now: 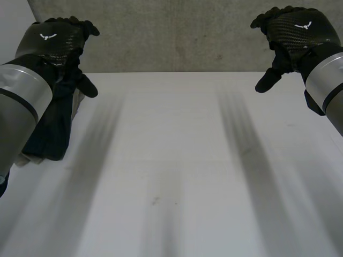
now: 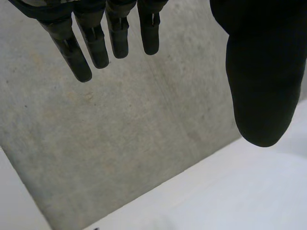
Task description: Fold the laundry.
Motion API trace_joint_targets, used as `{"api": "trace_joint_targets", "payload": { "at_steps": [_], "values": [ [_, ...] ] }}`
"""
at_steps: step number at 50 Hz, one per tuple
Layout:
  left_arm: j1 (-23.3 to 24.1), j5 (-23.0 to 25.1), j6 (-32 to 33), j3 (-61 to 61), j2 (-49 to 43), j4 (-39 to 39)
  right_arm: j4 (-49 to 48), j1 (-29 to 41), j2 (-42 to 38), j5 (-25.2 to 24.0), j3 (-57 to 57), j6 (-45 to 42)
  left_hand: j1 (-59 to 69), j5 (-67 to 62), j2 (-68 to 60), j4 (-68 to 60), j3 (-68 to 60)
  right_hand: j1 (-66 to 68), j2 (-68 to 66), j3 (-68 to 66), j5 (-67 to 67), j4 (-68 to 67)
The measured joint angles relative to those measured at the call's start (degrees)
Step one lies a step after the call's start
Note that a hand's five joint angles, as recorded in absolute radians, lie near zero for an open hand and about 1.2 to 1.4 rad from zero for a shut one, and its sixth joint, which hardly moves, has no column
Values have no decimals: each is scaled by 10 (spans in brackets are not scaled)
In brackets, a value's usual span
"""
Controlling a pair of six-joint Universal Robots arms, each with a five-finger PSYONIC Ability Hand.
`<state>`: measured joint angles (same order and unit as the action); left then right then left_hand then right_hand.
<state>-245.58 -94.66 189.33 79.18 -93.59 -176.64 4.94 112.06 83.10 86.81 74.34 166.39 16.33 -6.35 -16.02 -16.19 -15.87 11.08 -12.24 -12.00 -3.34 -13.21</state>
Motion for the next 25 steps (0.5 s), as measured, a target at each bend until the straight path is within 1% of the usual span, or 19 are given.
{"api": "trace_joint_targets", "payload": {
  "at_steps": [2, 3, 6, 7, 8, 9, 10, 13, 15, 18, 19, 20, 23, 25],
  "values": [
    [-3, 0, 64, -1, -16, -9, 5, 1, -4, -6, 0, -19, -1, 1, 0, 0, 0, 0, 0, 0, 0, 0],
    [-4, 0, 78, -1, -20, -11, 7, 2, -5, -8, 1, -25, -3, 3, 2, 1, 1, 0, 0, 0, 0, 0],
    [-15, -1, 154, -5, -49, -30, 18, 2, -15, -18, 1, -52, -15, 23, 15, 18, 12, 0, 0, 0, 0, 0],
    [-18, -2, 164, -6, -54, -34, 21, 2, -17, -20, 1, -57, -16, 25, 16, 19, 13, 0, 0, 0, 0, 0],
    [-24, -2, 182, -7, -64, -42, 24, 2, -19, -22, 1, -62, -20, 29, 20, 22, 16, 0, 0, 0, 0, 0],
    [-41, -2, 213, -11, -84, -59, 35, 3, -25, -29, 1, -80, -23, 32, 23, 26, 20, 0, 0, 0, 0, 0],
    [-55, -2, 226, -14, -98, -72, 44, 3, -30, -34, 1, -90, -23, 32, 25, 28, 20, 0, 0, 0, 0, 0],
    [-91, -1, 247, -26, -140, -107, 60, 3, -39, -40, 2, -105, -23, 35, 27, 30, 24, 0, 0, 0, 0, 0],
    [-126, 0, 257, -45, -183, -138, 73, 3, -48, -44, 4, -115, -23, 35, 27, 30, 24, 0, 0, 0, 0, 0],
    [-162, 1, 264, -77, -237, -165, 84, 2, -56, -47, 11, -119, -23, 35, 27, 30, 24, 0, 0, 0, 0, 0],
    [-168, 1, 266, -84, -247, -169, 85, 2, -57, -47, 13, -120, -23, 35, 27, 30, 24, 0, 0, 0, 0, 0],
    [-188, 2, 274, -111, -284, -179, 87, 1, -60, -48, 21, -121, -23, 35, 27, 30, 24, 0, 0, 0, 0, 0],
    [-218, 2, 294, -154, -338, -187, 86, -1, -64, -49, 37, -121, -23, 35, 27, 30, 24, 0, 0, 0, 0, 0],
    [-230, 2, 305, -172, -359, -188, 86, -2, -65, -49, 44, -121, -23, 35, 27, 30, 24, 0, 0, 0, 0, 0]
  ]
}}
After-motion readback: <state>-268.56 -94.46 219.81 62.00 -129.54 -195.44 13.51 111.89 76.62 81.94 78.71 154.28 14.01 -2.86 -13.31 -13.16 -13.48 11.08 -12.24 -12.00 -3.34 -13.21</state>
